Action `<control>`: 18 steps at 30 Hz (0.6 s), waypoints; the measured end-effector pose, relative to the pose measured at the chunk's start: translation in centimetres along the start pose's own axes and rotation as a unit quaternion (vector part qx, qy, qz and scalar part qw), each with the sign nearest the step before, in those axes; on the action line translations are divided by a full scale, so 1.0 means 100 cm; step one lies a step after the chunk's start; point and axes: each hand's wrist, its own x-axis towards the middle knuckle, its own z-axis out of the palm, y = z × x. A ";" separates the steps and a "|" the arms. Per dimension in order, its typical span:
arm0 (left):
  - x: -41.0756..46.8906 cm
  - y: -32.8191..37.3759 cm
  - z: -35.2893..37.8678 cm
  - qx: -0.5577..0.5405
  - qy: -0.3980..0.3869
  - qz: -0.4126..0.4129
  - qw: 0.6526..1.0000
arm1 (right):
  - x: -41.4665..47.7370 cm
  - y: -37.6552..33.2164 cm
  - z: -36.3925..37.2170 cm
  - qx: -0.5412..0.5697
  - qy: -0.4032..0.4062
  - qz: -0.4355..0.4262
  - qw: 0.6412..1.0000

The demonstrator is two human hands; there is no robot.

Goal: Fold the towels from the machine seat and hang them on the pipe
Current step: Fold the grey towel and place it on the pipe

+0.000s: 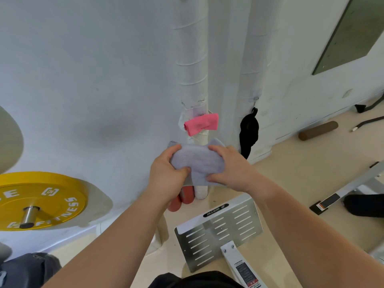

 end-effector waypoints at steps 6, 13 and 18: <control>0.027 -0.017 -0.036 0.013 -0.047 0.005 0.999 | 0.019 -0.024 -0.006 -0.121 0.029 -0.027 0.992; 0.049 -0.013 -0.084 0.060 -0.158 0.036 0.985 | 0.026 -0.060 -0.023 0.042 -0.024 -0.009 0.999; 0.066 -0.003 -0.098 -0.025 -0.148 0.014 0.989 | 0.027 -0.071 -0.018 0.210 0.047 0.020 0.976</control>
